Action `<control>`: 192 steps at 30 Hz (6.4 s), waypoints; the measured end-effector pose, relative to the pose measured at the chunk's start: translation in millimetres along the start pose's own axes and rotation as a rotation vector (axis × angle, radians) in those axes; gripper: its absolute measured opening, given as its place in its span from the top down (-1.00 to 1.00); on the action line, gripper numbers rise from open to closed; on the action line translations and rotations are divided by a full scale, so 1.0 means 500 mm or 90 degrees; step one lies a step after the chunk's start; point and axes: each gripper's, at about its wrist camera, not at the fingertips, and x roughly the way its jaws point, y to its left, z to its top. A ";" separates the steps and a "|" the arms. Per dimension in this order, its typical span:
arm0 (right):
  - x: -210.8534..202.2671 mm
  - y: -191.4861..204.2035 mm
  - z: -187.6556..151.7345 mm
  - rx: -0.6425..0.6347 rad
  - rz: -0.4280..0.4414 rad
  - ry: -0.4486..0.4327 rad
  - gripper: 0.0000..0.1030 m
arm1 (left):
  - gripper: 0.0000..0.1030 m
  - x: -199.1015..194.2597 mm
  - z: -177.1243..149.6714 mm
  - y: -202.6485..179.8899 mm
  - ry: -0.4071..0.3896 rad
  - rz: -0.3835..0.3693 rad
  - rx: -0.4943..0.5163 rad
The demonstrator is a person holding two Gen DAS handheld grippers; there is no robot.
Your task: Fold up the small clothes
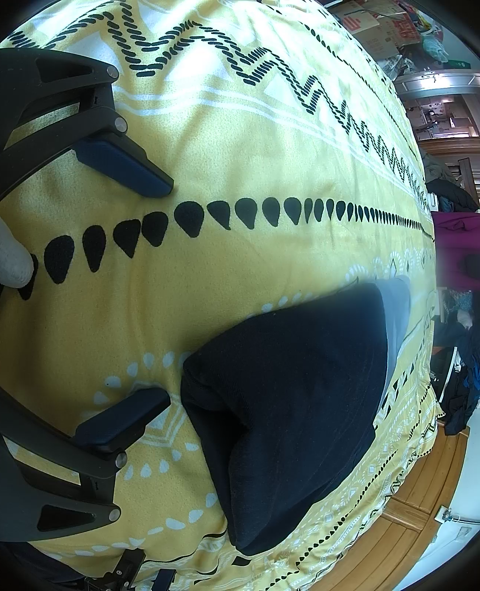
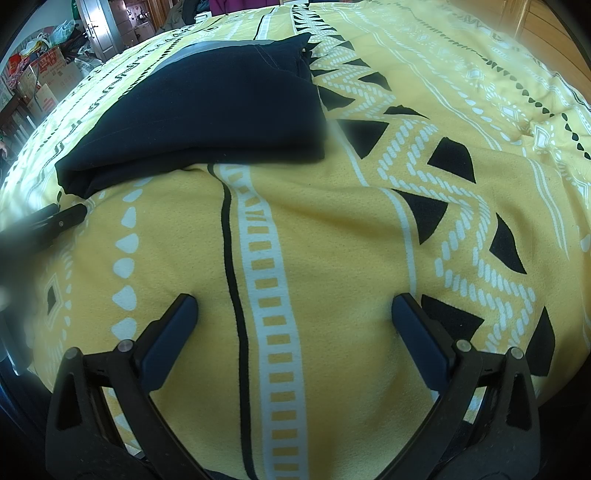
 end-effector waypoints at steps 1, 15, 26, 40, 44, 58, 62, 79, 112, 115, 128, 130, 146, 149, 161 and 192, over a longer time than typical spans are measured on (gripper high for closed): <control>0.000 0.000 0.000 0.000 0.000 0.000 -1.00 | -1.00 0.001 0.000 -0.002 0.000 0.000 0.000; 0.000 0.000 0.000 0.000 0.000 0.000 -1.00 | -1.00 -0.001 -0.001 -0.001 -0.001 -0.003 -0.002; 0.000 0.001 -0.001 0.000 0.000 0.000 -1.00 | -1.00 -0.002 -0.001 0.001 -0.002 -0.004 -0.002; 0.000 -0.001 0.000 0.000 0.000 0.000 -1.00 | -1.00 -0.004 -0.003 -0.001 -0.005 -0.010 -0.007; 0.000 -0.002 0.000 -0.001 0.000 0.000 -1.00 | -1.00 -0.004 -0.004 0.000 -0.005 -0.009 -0.008; 0.000 0.000 0.000 0.000 0.000 0.000 -1.00 | -1.00 -0.004 -0.004 0.000 -0.007 -0.013 -0.010; 0.000 -0.001 0.000 0.000 0.000 0.000 -1.00 | -1.00 -0.005 -0.005 0.002 -0.008 -0.016 -0.012; 0.000 0.000 0.000 0.000 0.000 0.000 -1.00 | -1.00 -0.006 -0.005 0.004 -0.009 -0.019 -0.014; 0.000 0.001 0.000 0.000 0.000 0.000 -1.00 | -1.00 -0.006 -0.004 0.004 -0.007 -0.018 -0.013; 0.000 0.002 0.000 0.000 0.000 0.000 -1.00 | -1.00 -0.006 -0.004 0.004 -0.007 -0.018 -0.013; 0.000 -0.001 0.000 0.000 0.000 0.000 -1.00 | -1.00 -0.003 -0.003 0.004 -0.006 -0.018 -0.012; 0.001 -0.001 0.001 0.000 0.000 0.000 -1.00 | -1.00 -0.003 -0.003 0.003 -0.006 -0.019 -0.012; 0.000 -0.001 0.000 -0.002 0.000 0.001 -1.00 | -1.00 0.003 0.003 0.006 -0.001 -0.005 0.001; 0.000 0.000 0.000 -0.001 0.001 0.001 -1.00 | -1.00 0.003 0.002 0.006 0.000 -0.003 0.003; -0.002 -0.007 0.001 -0.002 -0.001 0.002 -1.00 | -1.00 0.005 0.004 0.012 0.001 -0.004 0.005; 0.014 0.007 0.035 -0.029 -0.006 0.005 -1.00 | -1.00 0.005 0.010 0.015 0.015 0.000 0.009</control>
